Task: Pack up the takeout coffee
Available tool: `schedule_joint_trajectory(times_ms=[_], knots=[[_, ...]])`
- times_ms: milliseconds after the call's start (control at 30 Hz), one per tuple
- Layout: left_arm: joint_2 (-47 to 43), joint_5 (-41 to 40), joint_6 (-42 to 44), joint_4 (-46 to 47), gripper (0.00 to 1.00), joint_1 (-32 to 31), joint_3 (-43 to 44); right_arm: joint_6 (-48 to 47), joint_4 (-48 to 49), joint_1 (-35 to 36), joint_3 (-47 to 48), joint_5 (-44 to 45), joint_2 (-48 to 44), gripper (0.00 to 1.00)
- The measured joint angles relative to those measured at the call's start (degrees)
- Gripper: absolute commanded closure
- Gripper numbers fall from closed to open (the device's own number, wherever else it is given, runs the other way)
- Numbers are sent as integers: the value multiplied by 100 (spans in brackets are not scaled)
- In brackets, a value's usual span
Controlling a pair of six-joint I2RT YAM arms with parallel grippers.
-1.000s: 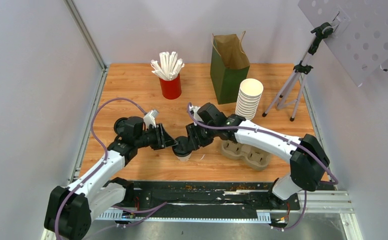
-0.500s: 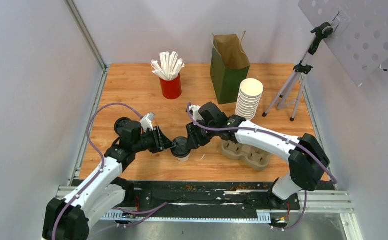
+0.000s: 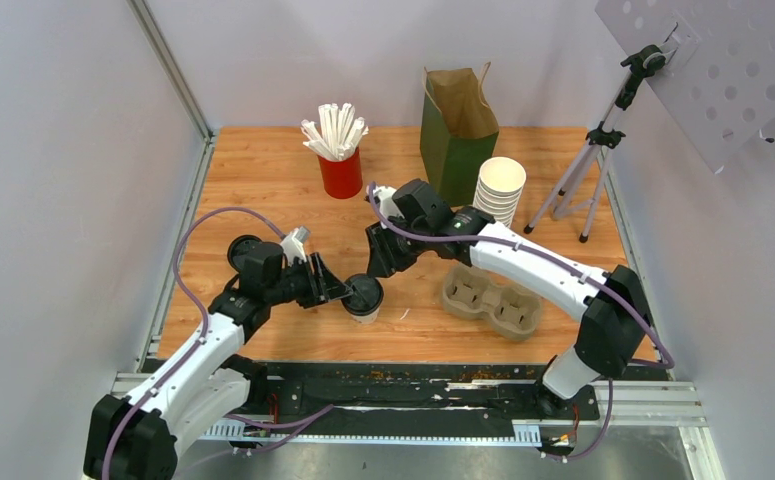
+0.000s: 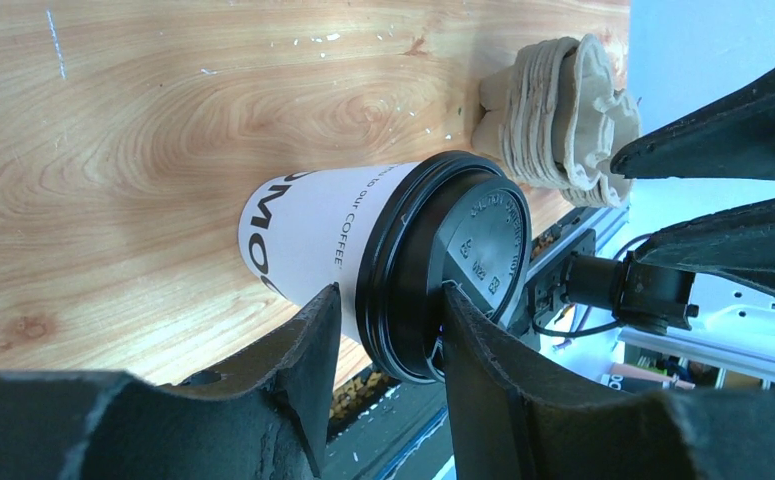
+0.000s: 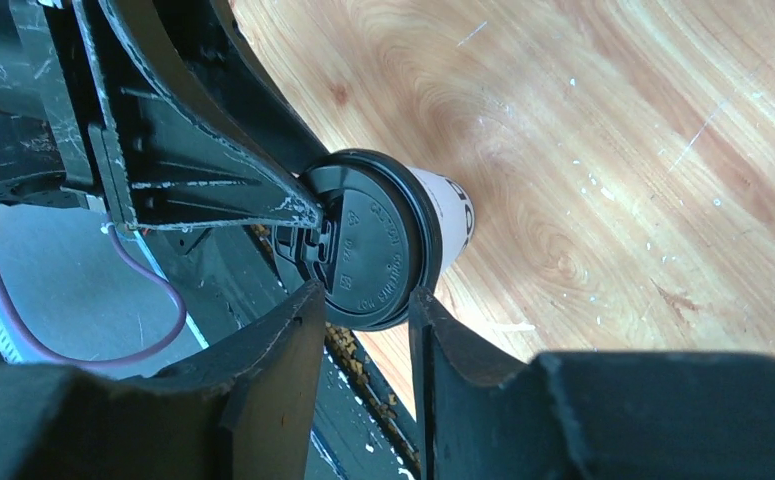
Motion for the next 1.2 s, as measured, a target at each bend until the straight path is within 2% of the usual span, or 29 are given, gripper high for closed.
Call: schedule_joint_trajectory(times_ms=[167,300,500,600,800,900,1033,1200], knots=[[76,15,0,81,55,0,7,24,2,0,101,-4,179,68],[136,24,2,133,57,0,7,81,103,2,-70,-26,319,76],[175,35,2,249,59,-2,-26,188,153,-11,-337,-76,459,77],[208,48,0,254,54,-2,-13,179,81,-11,-275,-42,459,78],[328,-96,136,-195,33,-15,319,98,-415,-11,267,197,492,61],[398,-254,282,-621,29,-22,713,39,-518,-11,557,289,479,61],[444,-511,450,-960,30,-22,1250,17,-597,-11,599,330,376,69],[614,-765,634,-1303,42,-22,1554,33,-553,37,568,188,238,77]])
